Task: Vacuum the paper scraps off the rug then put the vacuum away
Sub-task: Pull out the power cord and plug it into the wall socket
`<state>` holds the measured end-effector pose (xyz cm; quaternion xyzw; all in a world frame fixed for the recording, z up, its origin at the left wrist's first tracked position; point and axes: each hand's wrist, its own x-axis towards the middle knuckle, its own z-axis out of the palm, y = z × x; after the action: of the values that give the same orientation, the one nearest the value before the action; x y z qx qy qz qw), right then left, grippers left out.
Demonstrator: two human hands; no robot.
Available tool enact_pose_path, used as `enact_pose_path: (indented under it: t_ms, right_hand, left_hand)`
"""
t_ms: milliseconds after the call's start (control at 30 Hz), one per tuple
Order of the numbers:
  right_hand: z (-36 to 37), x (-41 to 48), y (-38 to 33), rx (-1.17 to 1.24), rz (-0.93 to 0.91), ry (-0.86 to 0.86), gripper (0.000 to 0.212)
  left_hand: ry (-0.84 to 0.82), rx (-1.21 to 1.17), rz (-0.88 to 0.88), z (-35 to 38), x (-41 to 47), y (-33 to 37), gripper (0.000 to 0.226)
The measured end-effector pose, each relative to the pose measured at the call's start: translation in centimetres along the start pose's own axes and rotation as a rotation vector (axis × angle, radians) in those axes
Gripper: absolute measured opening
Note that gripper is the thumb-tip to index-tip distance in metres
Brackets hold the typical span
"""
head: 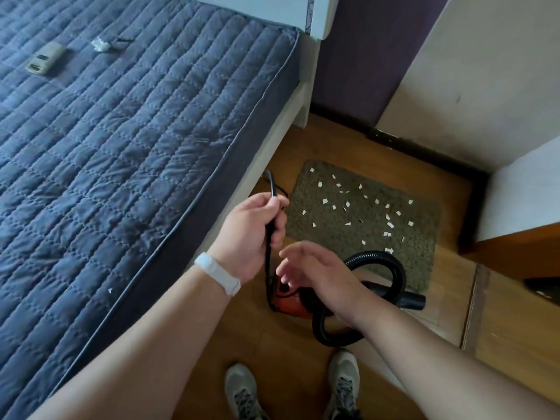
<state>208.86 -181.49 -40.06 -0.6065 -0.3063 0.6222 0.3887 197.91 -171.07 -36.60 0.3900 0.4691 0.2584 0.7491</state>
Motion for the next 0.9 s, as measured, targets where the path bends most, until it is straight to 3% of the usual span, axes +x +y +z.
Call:
enact_pose_path:
  t_ms: [100,233,367,500,633,700,900]
  right_hand:
    - [0.3,2.8,-1.9,0.205,0.095,0.105,0.041]
    - [0.1,6.8,-6.3,0.581,0.236,0.173,0.053]
    - [1.6,8.7,-10.0,0.622,0.267,0.151,0.041]
    - [4.2,9.8,-11.3,0.58,0.224,0.301,0.02]
    - [5.4,9.8,-11.3,0.522,0.146,0.331,0.005]
    - [5.8,9.4,-11.2,0.516,0.091,0.311,0.014]
    - [7.0,7.8,-11.4,0.273,-0.064,0.31,0.026]
  left_hand:
    - [-0.079,0.145,0.173,-0.8,-2.7,-0.7,0.02]
    - [-0.264,0.328,0.247,-2.5,-5.5,-0.9,0.019]
    - [-0.454,0.467,0.193,-5.0,-7.5,-1.2,0.025]
    - [-0.529,0.607,0.081,-8.2,-7.9,-1.6,0.026]
    - [-0.47,0.521,-0.057,-11.0,-6.3,-2.2,0.017]
    - [-0.397,0.461,-0.07,-11.7,-5.0,-2.1,0.016]
    - [-0.197,0.169,-0.109,-11.2,1.5,1.1,0.045]
